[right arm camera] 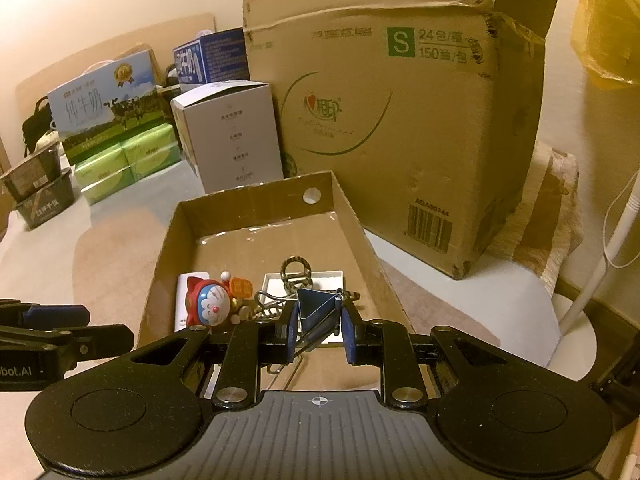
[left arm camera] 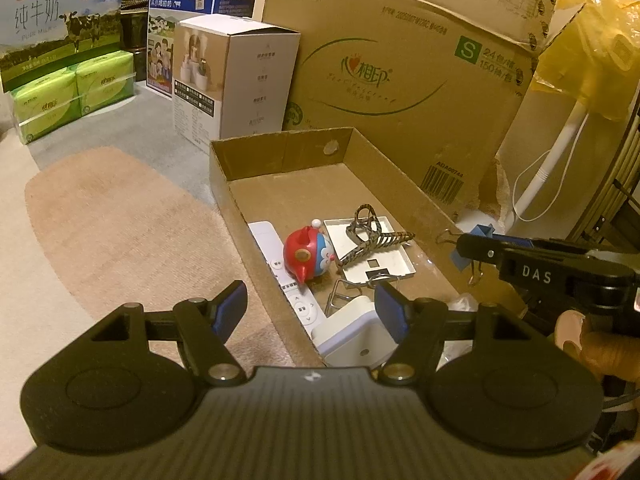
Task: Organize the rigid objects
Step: 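Open the left tool to drop the plug adapter while the right tool lowers and releases the binder clip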
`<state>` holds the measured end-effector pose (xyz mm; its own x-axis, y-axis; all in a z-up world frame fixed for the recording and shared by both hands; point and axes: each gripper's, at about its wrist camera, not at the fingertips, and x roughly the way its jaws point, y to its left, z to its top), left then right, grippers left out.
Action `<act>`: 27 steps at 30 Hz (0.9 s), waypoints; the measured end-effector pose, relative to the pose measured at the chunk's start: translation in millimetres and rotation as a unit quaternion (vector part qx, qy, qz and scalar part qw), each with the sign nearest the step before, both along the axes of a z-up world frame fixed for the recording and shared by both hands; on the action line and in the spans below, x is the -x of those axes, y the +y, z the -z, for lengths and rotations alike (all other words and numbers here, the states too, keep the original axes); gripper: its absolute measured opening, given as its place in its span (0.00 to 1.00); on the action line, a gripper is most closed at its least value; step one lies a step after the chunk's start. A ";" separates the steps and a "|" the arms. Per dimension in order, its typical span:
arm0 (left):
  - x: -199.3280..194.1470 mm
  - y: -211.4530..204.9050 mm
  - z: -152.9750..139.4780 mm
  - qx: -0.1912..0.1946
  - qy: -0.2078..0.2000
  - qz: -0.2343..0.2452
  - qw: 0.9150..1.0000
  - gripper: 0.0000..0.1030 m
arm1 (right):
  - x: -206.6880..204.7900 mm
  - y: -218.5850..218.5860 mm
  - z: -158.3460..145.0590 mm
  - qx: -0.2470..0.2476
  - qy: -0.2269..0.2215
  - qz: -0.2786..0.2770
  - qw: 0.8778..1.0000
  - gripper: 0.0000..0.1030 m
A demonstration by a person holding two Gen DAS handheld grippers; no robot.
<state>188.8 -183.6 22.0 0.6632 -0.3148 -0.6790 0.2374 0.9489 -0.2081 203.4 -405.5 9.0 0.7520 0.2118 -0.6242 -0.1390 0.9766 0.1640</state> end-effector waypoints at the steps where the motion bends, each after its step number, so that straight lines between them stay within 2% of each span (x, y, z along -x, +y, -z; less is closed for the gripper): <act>1: -0.3 -0.1 0.7 0.000 0.000 0.000 1.000 0.65 | -1.4 0.5 0.2 0.000 0.001 -0.001 1.000 0.22; 7: -5.3 1.8 4.7 0.002 0.004 -0.005 1.000 0.67 | -9.4 3.4 4.7 0.002 0.005 -0.004 1.000 0.22; 9: -5.9 2.3 5.7 0.001 0.003 -0.008 1.000 0.78 | -12.8 1.6 6.7 -0.009 0.007 -0.009 1.000 0.24; 10: -5.5 2.8 6.0 0.000 0.001 -0.009 1.000 0.80 | -13.7 0.1 7.0 -0.013 0.005 -0.006 1.000 0.26; 12: -5.2 4.1 7.2 -0.003 -0.002 -0.013 1.000 0.86 | -12.9 -4.8 6.4 -0.024 -0.001 0.004 1.000 0.41; 18: -1.2 8.0 7.0 -0.006 -0.010 -0.020 1.000 0.96 | -5.4 -13.5 2.9 -0.025 -0.004 0.021 0.999 0.56; 22: 3.0 7.6 3.0 -0.008 -0.015 -0.019 1.000 1.00 | 2.7 -14.9 -1.0 -0.023 -0.005 0.021 0.999 0.64; 27: 10.9 8.1 -1.6 -0.013 -0.019 -0.024 0.999 1.00 | 14.7 -16.3 -7.9 -0.027 -0.005 0.014 1.000 0.85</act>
